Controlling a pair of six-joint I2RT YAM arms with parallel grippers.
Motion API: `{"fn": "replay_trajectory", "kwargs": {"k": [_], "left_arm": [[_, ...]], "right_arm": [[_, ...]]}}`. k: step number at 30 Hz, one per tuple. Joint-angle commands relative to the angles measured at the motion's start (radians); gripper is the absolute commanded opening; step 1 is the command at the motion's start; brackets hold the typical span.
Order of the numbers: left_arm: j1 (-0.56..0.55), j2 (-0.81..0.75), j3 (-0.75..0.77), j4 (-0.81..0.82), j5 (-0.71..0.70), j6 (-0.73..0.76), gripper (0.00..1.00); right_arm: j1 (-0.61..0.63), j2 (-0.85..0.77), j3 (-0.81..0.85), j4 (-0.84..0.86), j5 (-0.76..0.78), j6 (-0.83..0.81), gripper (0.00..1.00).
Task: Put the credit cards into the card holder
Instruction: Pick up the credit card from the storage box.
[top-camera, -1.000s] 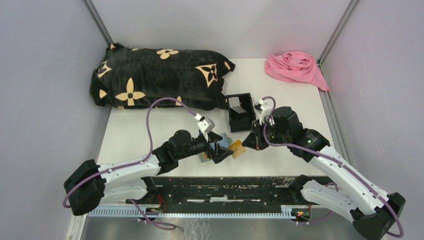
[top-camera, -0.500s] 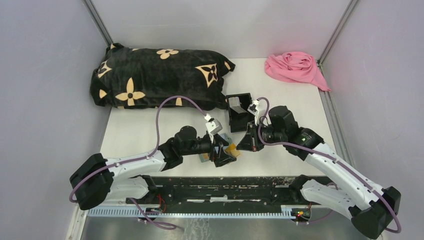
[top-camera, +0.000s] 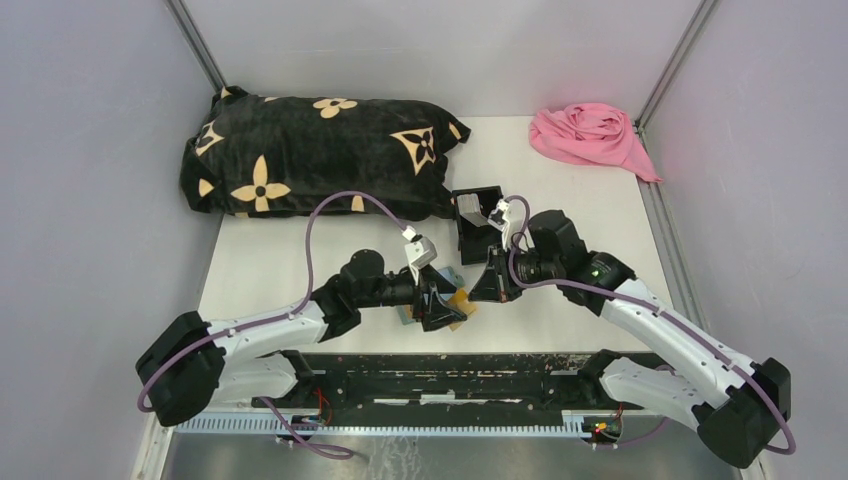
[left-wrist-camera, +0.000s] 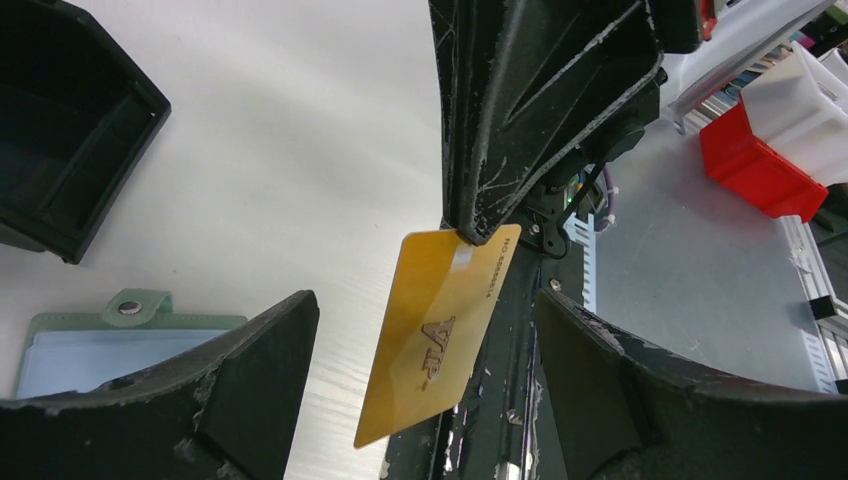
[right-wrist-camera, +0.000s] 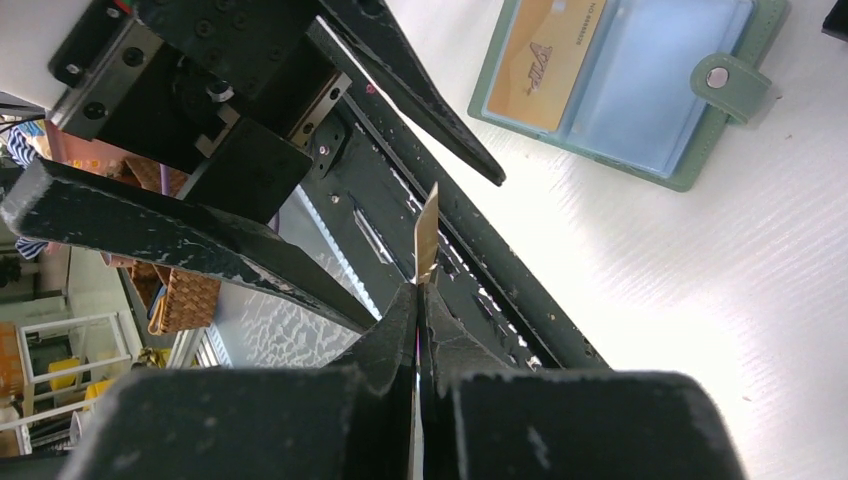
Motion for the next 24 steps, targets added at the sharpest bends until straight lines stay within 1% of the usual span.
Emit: {"fn": "replay_trajectory", "kwargs": {"k": [1, 10, 13, 16, 19, 22, 24], "left_arm": [[0.016, -0.044, -0.033, 0.087, 0.025, -0.033, 0.86], [0.039, -0.031, -0.077, 0.143, 0.070, -0.061, 0.79], [0.049, -0.024, -0.083, 0.155, 0.088, -0.065, 0.72], [0.060, -0.019, -0.098, 0.177, 0.105, -0.076, 0.70], [0.068, -0.010, -0.109, 0.202, 0.121, -0.086, 0.66], [0.076, -0.001, -0.119, 0.224, 0.138, -0.093, 0.59], [0.081, 0.005, -0.125, 0.234, 0.145, -0.098, 0.58]], "right_arm": [[0.004, 0.006, -0.003, 0.061, -0.024, -0.013, 0.01], [0.003, 0.033, 0.007, 0.077, -0.036, -0.010, 0.01], [0.002, 0.039, 0.006, 0.083, -0.035, -0.009, 0.01], [0.001, 0.044, 0.006, 0.083, -0.035, -0.013, 0.01], [-0.002, 0.054, 0.008, 0.090, -0.041, -0.013, 0.01], [-0.006, 0.065, 0.007, 0.099, -0.048, -0.012, 0.01], [-0.009, 0.072, 0.007, 0.106, -0.055, -0.012, 0.01]]}}
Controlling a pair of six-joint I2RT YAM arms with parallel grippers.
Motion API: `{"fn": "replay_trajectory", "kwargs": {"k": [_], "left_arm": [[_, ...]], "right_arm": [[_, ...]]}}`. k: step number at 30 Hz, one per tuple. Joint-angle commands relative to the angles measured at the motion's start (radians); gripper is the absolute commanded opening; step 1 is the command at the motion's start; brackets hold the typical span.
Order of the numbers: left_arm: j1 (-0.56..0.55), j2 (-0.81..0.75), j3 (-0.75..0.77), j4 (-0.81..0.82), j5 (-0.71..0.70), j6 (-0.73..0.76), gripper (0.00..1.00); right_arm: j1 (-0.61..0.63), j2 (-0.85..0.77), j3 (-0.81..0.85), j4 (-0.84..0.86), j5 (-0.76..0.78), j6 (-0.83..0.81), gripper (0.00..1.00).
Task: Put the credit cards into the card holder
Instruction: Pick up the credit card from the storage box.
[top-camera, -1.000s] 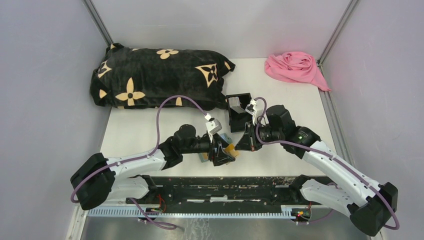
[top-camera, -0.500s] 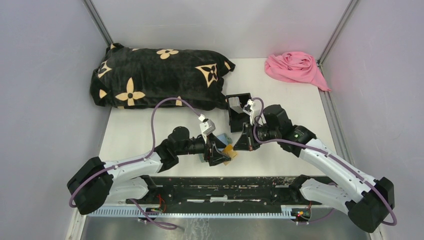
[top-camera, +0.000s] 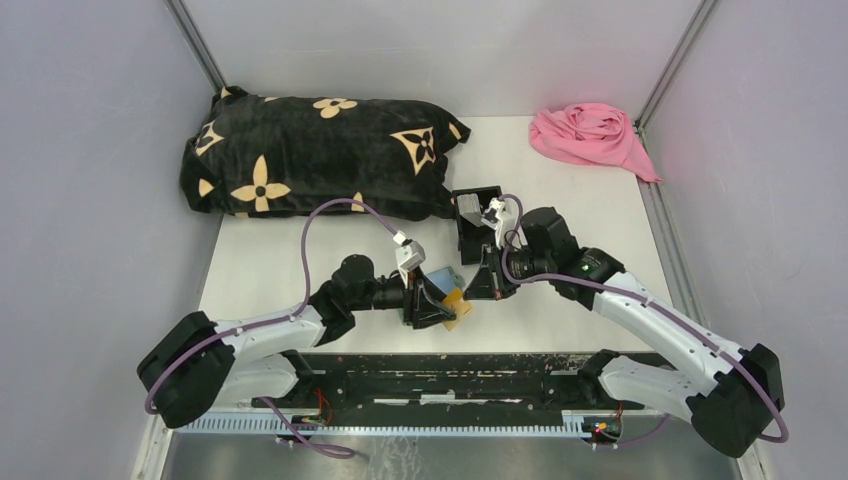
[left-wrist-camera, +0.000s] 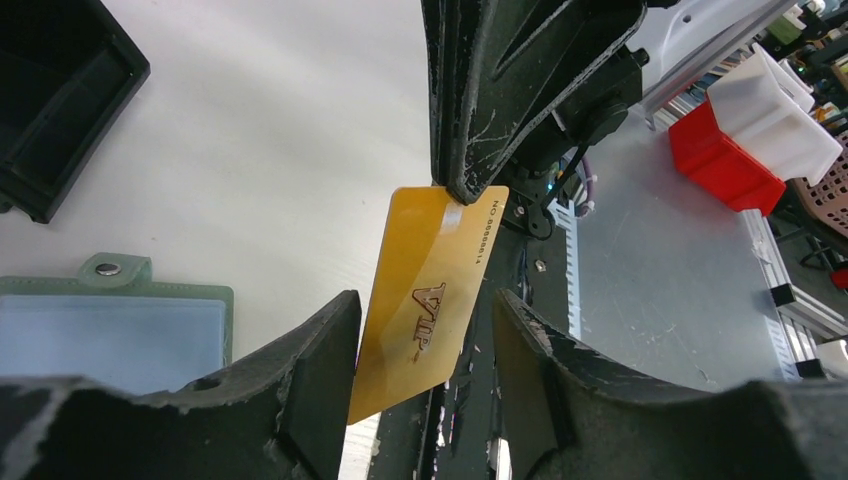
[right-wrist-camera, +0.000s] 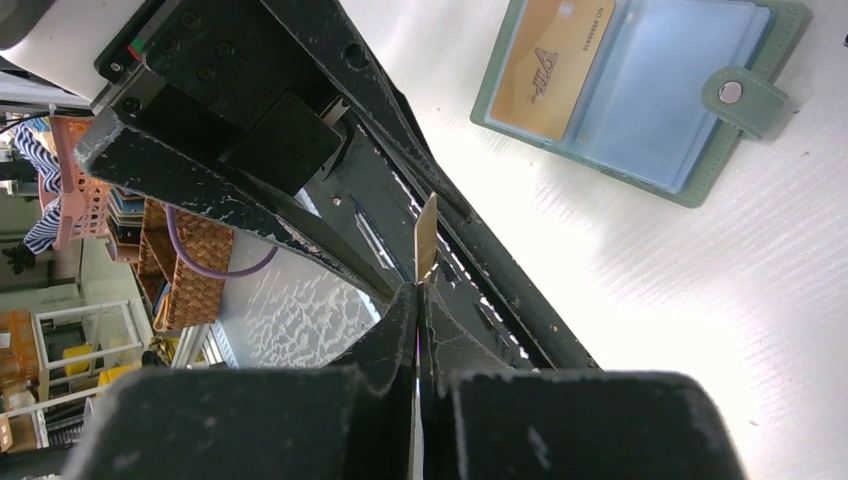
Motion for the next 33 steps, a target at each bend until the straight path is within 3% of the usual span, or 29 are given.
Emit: {"fn": "replay_trajectory", "kwargs": {"k": [1, 13, 17, 26, 33], "left_arm": [[0.012, 0.012, -0.015, 0.095, 0.049, -0.040, 0.56], [0.044, 0.013, -0.040, 0.133, 0.048, -0.047, 0.28], [0.053, 0.025, -0.047, 0.138, 0.031, -0.052, 0.03], [0.058, 0.040, -0.085, 0.120, -0.137, -0.125, 0.03], [0.057, -0.089, -0.195, 0.097, -0.408, -0.262, 0.03]], "right_arm": [[-0.008, 0.013, 0.011, 0.064, -0.036, -0.010, 0.01], [-0.048, 0.036, -0.001, 0.085, -0.069, -0.011, 0.01], [-0.053, 0.046, -0.004, 0.098, -0.075, -0.009, 0.01], [-0.066, 0.081, 0.006, 0.138, -0.049, 0.015, 0.02], [-0.065, 0.071, 0.037, 0.125, 0.074, 0.008, 0.42]]}}
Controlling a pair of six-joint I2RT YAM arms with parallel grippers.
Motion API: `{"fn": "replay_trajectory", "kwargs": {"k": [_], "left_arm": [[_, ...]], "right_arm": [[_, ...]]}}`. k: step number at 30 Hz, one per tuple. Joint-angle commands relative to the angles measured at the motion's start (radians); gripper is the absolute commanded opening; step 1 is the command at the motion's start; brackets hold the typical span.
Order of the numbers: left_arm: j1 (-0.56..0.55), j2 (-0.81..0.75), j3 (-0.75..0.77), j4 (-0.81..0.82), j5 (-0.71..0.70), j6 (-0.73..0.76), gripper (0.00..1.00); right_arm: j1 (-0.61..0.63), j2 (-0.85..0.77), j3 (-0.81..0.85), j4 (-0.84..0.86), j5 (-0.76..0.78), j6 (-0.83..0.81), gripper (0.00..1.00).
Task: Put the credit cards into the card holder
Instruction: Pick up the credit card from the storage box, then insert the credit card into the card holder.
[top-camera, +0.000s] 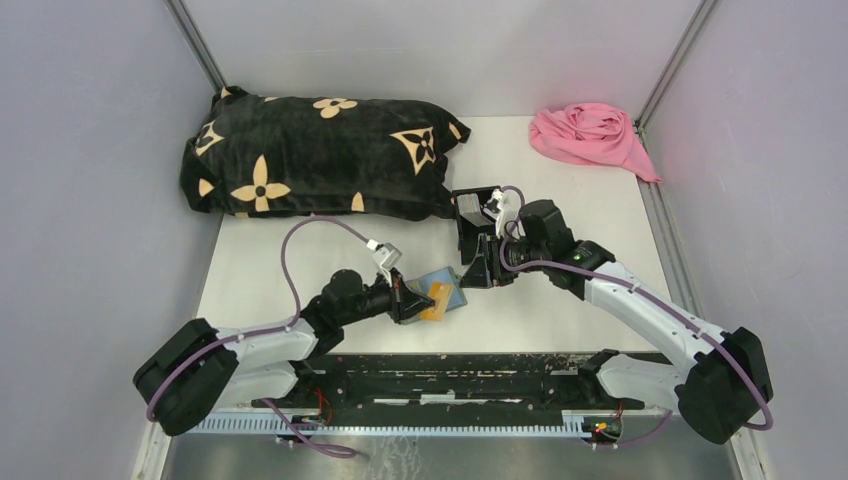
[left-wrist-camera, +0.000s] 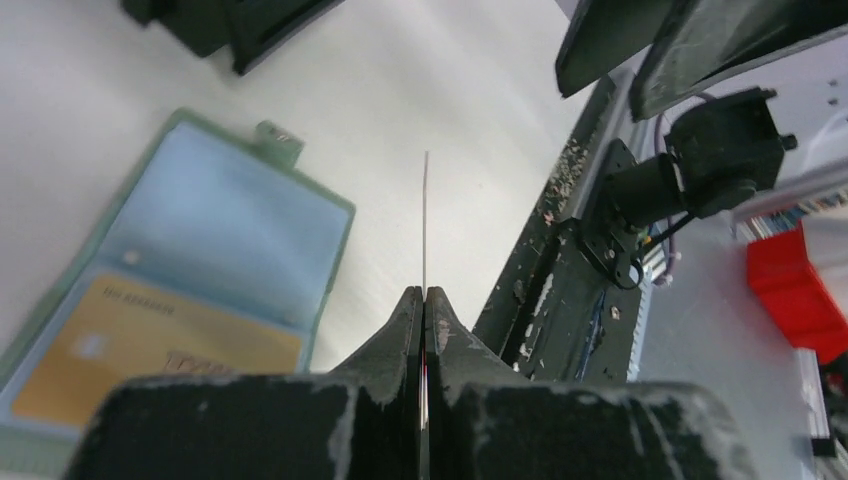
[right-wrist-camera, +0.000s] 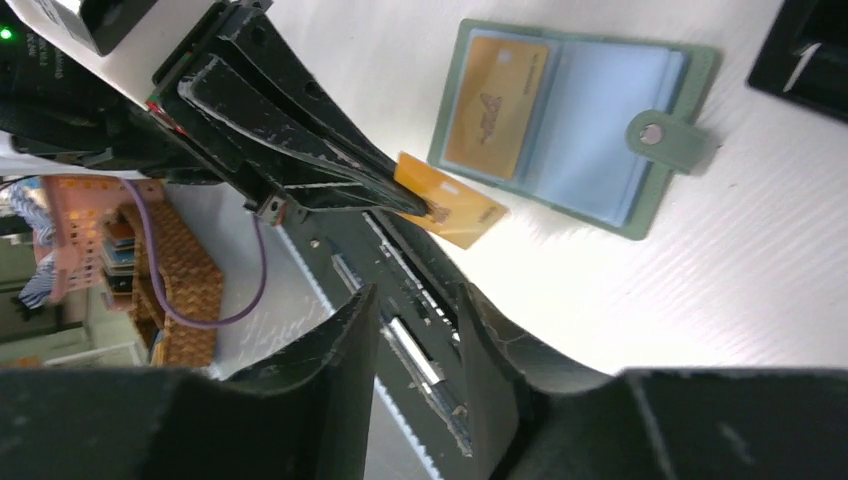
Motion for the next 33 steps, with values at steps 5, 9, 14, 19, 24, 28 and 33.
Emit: {"fn": "replay_trajectory", "kwargs": {"k": [5, 9, 14, 19, 24, 28, 33], "left_arm": [[0.004, -0.224, -0.124, -0.057, -0.418, -0.261, 0.03], [0.002, -0.285, -0.159, -0.098, -0.517, -0.386, 0.03], [-0.002, -0.274, -0.177, -0.127, -0.592, -0.513, 0.03], [-0.017, -0.229, -0.165, -0.136, -0.637, -0.599, 0.03], [-0.086, -0.183, -0.134, -0.155, -0.715, -0.682, 0.03], [-0.196, -0.164, -0.093, -0.230, -0.843, -0.741, 0.03], [-0.269, -0.134, -0.095, -0.243, -0.957, -0.849, 0.03]], "right_arm": [[0.002, -0.026, 0.060, 0.013, 0.266, -0.029, 0.57], [0.033, -0.020, 0.057, 0.017, 0.461, -0.039, 0.58], [0.084, 0.032, 0.047, 0.040, 0.637, -0.066, 0.54], [0.111, 0.112, 0.018, 0.098, 0.721, -0.064, 0.43], [0.127, 0.183, 0.006, 0.141, 0.767, -0.058, 0.25], [0.131, 0.227, -0.002, 0.167, 0.787, -0.058, 0.21], [0.133, 0.273, -0.013, 0.194, 0.796, -0.057, 0.17]]}}
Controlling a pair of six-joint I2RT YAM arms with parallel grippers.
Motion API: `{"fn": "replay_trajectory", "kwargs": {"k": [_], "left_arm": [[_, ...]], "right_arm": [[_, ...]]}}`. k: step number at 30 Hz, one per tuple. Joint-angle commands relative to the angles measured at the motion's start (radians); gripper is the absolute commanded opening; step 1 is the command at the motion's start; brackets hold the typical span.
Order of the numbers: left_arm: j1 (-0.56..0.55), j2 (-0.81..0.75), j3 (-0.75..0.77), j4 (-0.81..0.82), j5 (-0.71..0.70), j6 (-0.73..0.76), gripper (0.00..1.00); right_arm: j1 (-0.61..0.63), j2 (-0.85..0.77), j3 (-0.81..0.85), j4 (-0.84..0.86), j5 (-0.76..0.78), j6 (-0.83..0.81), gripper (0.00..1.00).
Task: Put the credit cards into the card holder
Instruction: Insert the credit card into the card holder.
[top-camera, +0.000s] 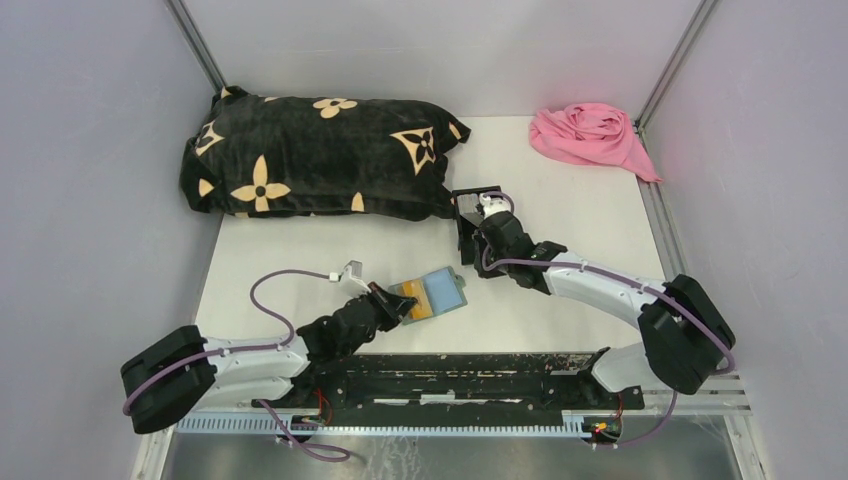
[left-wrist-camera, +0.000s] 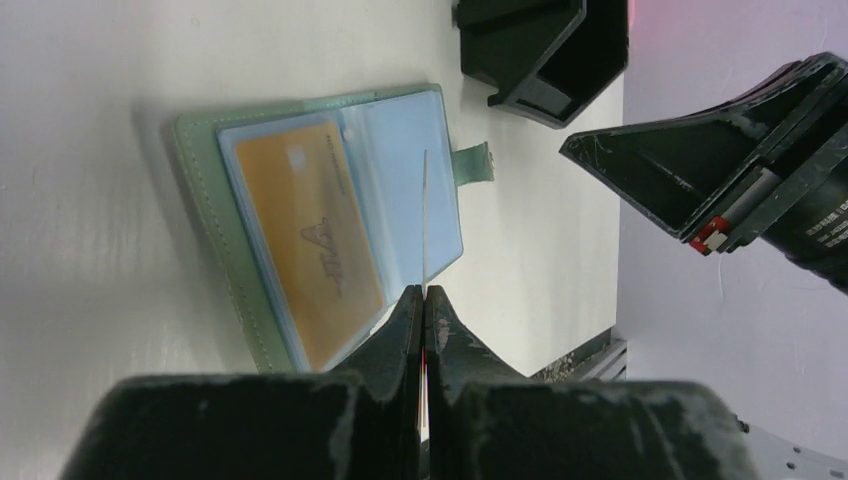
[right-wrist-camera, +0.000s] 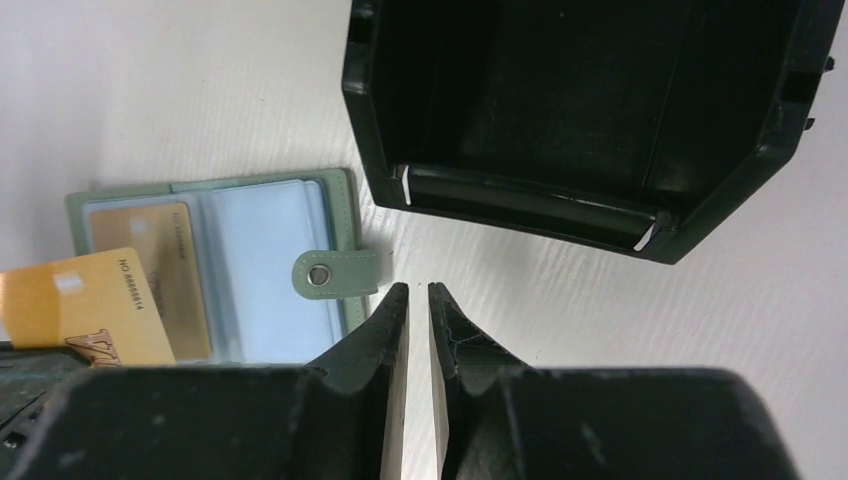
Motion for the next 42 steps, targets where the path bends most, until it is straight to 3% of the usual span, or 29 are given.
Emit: {"fn": "replay_trajectory", "kwargs": {"k": [1, 10, 28, 42], "left_arm": [[-0.050, 0.030, 0.026, -0.015, -0.170, -0.154, 0.03], [-0.068, 0.110, 0.046, 0.010, -0.251, -0.204, 0.03], [-0.067, 0.259, 0.064, 0.204, -0.232, -0.197, 0.03], [-0.068, 0.312, 0.058, 0.253, -0.209, -0.207, 0.03]], "right_arm": [[0.007, 0.036, -0.007, 0.073, 0.043, -0.003, 0.17], [0.008, 0.103, -0.003, 0.108, 0.039, 0.000, 0.09], [0.008, 0.177, 0.017, 0.128, 0.029, -0.011, 0.10], [0.009, 0.190, 0.018, 0.134, 0.020, -0.015, 0.10]]}}
